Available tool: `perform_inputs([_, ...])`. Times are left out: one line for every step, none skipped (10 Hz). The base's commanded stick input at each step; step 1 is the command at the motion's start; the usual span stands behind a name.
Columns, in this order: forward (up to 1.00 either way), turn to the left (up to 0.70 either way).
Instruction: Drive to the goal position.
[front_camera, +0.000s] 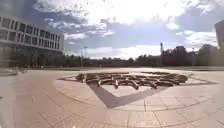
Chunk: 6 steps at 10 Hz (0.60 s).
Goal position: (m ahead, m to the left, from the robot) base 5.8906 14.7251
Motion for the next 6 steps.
perform_inputs([0.05,0.00])
perform_inputs([0.05,0.00])
perform_inputs([0.05,0.00])
perform_inputs([0.05,-0.01])
perform_inputs([0.06,-0.01])
perform_inputs([0.06,-0.01])
